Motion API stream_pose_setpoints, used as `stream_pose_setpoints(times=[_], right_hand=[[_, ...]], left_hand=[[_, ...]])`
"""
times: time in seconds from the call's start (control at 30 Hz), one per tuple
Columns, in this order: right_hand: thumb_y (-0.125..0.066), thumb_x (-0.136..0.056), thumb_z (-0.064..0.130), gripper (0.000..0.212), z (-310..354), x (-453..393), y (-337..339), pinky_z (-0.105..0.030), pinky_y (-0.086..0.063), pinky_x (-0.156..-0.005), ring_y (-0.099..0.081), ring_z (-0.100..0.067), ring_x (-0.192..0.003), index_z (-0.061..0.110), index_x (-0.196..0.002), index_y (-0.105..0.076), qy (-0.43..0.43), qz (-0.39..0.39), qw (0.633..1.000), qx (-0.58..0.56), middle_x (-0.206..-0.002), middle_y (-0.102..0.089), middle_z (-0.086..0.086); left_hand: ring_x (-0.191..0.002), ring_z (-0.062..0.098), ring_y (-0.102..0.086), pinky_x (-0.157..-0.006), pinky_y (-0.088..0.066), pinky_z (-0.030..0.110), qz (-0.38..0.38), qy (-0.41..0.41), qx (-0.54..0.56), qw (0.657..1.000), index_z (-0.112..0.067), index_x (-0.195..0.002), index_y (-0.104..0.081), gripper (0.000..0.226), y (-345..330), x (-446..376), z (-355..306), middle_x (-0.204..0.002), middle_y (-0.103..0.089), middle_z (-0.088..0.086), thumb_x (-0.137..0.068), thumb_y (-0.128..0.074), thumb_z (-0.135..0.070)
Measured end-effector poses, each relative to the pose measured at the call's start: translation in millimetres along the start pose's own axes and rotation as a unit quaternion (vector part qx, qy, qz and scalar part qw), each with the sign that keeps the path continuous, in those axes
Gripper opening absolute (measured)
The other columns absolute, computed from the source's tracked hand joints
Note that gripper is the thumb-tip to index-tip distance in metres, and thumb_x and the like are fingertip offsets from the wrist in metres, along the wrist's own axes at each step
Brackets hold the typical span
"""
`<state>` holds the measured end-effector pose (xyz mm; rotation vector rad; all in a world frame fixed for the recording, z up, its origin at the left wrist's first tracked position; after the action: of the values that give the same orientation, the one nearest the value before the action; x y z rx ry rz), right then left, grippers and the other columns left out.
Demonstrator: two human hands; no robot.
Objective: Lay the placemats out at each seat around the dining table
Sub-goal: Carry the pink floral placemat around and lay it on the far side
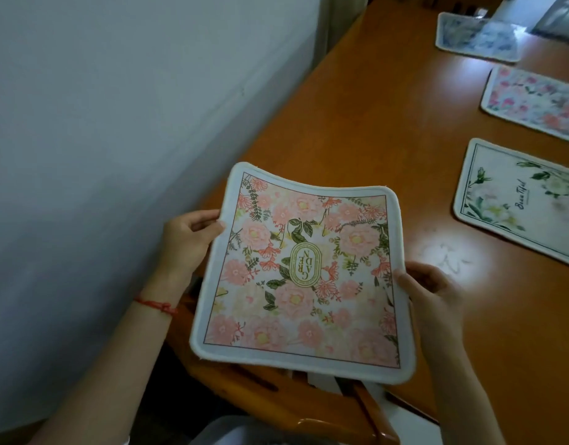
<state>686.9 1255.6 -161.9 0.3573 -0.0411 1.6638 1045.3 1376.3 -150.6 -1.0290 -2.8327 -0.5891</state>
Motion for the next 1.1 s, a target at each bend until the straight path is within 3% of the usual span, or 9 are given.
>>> stream_pose_setpoints(times=[0.13, 0.37, 0.53, 0.67, 0.93, 1.1], right_hand=[[-0.066, -0.079, 0.009, 0.012, -14, -14, 6, -0.022, -0.056, -0.054, -0.068, -0.015, -0.066, 0.019, -0.085, -0.064, -0.017, -0.021, 1.0, 0.013, -0.083, -0.069, -0.005], [-0.066, -0.079, 0.007, 0.013, -35, -30, 7, -0.019, -0.055, -0.053, -0.066, -0.007, -0.061, 0.017, -0.087, -0.063, -0.039, -0.054, 0.997, 0.025, -0.082, -0.067, -0.002], [-0.066, -0.08, 0.009, 0.012, -52, -41, 1, -0.022, -0.057, -0.057, -0.068, -0.015, -0.07, 0.018, -0.088, -0.062, -0.055, -0.082, 0.994, 0.041, -0.085, -0.068, -0.003], [-0.065, -0.081, 0.009, 0.012, -63, -52, -5, -0.02, -0.056, -0.057, -0.067, -0.016, -0.073, 0.015, -0.091, -0.062, -0.065, -0.104, 0.992, 0.041, -0.085, -0.067, -0.001], [-0.065, -0.082, 0.011, 0.018, -89, -75, -16, -0.022, -0.057, -0.06, -0.066, -0.015, -0.076, 0.008, -0.099, -0.062, -0.09, -0.124, 0.985, 0.073, -0.087, -0.066, -0.002], [-0.065, -0.082, 0.011, 0.019, -100, -82, -14, -0.025, -0.056, -0.065, -0.065, -0.013, -0.076, 0.008, -0.101, -0.063, -0.111, -0.144, 0.979, 0.091, -0.086, -0.065, 0.001]], left_hand=[[-0.065, 0.003, -0.06, -0.049, -0.045, 0.004, 0.019, -0.001, -0.026, 0.999, -0.002, -0.111, -0.064, 0.03, -23, -16, 0, -0.089, -0.065, 0.003, -0.081, -0.065, -0.004], [-0.052, -0.013, -0.059, -0.046, -0.043, 0.004, 0.067, 0.005, -0.058, 0.996, -0.001, -0.111, -0.063, 0.029, -56, -46, 11, -0.079, -0.06, -0.008, -0.082, -0.064, -0.003], [-0.066, 0.003, -0.061, -0.05, -0.048, 0.008, 0.109, 0.007, -0.082, 0.991, -0.001, -0.112, -0.062, 0.03, -82, -74, 21, -0.082, -0.062, -0.003, -0.082, -0.063, -0.003], [-0.073, 0.006, -0.061, -0.061, -0.048, 0.018, 0.138, 0.006, -0.093, 0.986, -0.002, -0.113, -0.062, 0.03, -102, -96, 29, -0.091, -0.064, 0.004, -0.083, -0.063, -0.004], [-0.08, 0.015, -0.06, -0.066, -0.047, 0.019, 0.169, 0.002, -0.122, 0.978, 0.0, -0.114, -0.061, 0.031, -137, -129, 47, -0.099, -0.063, 0.007, -0.083, -0.062, -0.003], [-0.088, 0.021, -0.063, -0.076, -0.051, 0.031, 0.171, 0.008, -0.139, 0.975, -0.002, -0.116, -0.061, 0.032, -146, -143, 60, -0.105, -0.065, 0.01, -0.084, -0.061, -0.005]])
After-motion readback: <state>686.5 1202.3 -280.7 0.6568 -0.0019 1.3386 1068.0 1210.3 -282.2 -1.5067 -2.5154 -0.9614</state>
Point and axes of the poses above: each hand's wrist, its own x-axis away from the middle knuckle, its own y-axis out of the back of the hand, z = x × y, the point moved 9 cm from there along -x, towards the middle knuckle
